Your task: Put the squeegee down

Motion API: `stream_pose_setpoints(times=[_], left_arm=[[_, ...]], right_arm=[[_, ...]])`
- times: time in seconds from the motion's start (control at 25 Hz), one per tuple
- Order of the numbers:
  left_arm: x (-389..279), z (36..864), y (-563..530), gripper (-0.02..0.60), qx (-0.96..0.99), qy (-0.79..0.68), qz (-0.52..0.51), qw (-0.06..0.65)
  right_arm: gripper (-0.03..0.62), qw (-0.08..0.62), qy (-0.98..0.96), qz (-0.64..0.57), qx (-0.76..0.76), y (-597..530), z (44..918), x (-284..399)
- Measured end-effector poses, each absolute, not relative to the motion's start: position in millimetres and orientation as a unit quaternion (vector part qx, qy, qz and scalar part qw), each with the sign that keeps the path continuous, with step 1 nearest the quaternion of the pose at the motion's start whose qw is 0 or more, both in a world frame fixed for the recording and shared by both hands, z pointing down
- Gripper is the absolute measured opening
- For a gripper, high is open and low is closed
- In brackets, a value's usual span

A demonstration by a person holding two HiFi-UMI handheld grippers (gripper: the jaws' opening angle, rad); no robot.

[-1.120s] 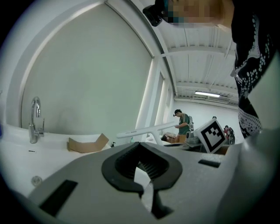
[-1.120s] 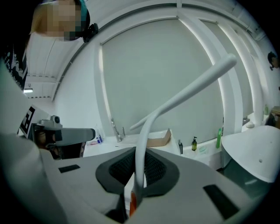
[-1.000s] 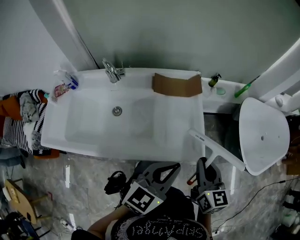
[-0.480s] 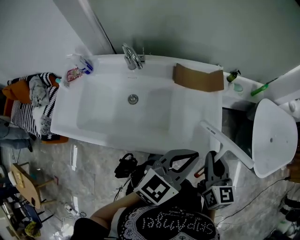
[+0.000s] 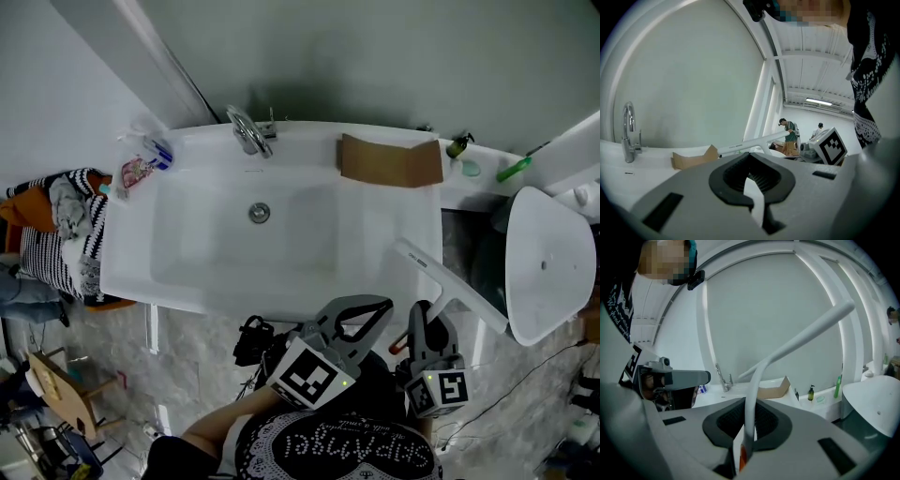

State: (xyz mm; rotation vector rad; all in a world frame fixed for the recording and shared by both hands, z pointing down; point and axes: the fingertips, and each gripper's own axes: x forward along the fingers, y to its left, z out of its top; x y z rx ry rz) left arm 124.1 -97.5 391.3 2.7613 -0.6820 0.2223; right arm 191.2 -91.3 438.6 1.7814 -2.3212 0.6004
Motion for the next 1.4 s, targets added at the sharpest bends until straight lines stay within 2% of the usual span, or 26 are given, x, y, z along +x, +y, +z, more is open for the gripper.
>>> stream_pose_setpoints(times=[0.44,0.6,1.04,1.4], left_arm=[[102.7,407.3,-112.9,0.005,0.948,-0.261,0.083,0.16],[101.2,404.9,-120.8,0.005,0.949,-0.269,0.093,0.135],[86.0,393.5,-141.1,0.005,0.936,-0.322,0.067,0.126],[82.4,394.4,-146.2,0.005,0.933,-0.328,0.063,0.134]], right_arm=[[0.038,0.078,-0.783,0.218,0.577,-109.5,451.2,170.6],[0.038,0.077,-0.788,0.221,0.569,-117.9,449.7,173.0],[0.038,0.083,-0.799,0.226,0.552,-137.5,452.7,177.2],[0.038,0.058,-0.792,0.264,0.548,-182.7,475.8,186.2]])
